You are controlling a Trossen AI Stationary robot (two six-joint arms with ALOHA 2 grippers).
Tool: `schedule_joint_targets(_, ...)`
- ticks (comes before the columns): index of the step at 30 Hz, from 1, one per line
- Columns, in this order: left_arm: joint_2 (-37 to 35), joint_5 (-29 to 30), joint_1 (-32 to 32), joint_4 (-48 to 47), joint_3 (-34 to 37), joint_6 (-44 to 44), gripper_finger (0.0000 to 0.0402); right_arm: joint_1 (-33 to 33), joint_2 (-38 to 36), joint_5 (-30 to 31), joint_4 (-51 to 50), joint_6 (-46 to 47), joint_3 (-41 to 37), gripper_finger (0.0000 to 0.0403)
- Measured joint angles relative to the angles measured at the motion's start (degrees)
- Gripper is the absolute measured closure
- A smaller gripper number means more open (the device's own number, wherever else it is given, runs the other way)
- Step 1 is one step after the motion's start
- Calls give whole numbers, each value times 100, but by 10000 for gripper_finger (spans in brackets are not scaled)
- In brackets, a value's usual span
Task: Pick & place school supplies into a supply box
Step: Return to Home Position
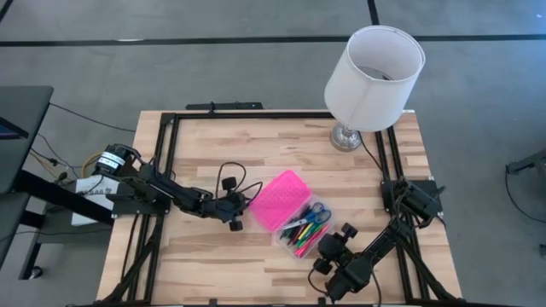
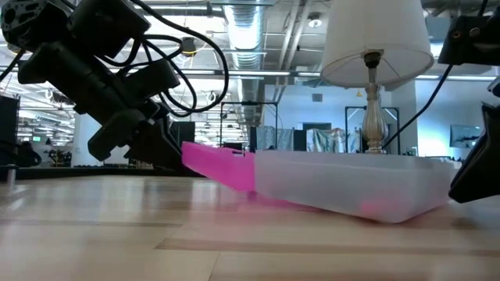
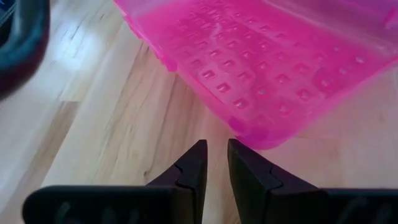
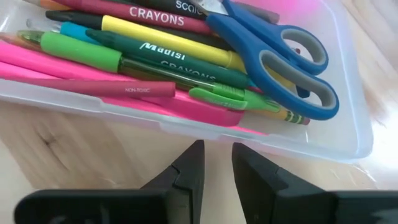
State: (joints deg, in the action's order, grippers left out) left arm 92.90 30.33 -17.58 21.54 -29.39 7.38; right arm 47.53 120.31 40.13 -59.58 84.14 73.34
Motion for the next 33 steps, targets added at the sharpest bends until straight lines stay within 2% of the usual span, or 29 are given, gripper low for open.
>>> schedule_joint_targets(21, 0, 201, -41, 56, -2, -172, 340, 4, 0, -102, -44, -15, 7, 327)
schedule_joint_targets(27, 0, 206, -194, 177, -2, -423, 340, 7, 0, -212, -54, -345, 7, 327)
schedule_joint_targets(33, 0, -140, -287, 179, -2, -649, 340, 21, 0, -279, -161, -359, 7, 327)
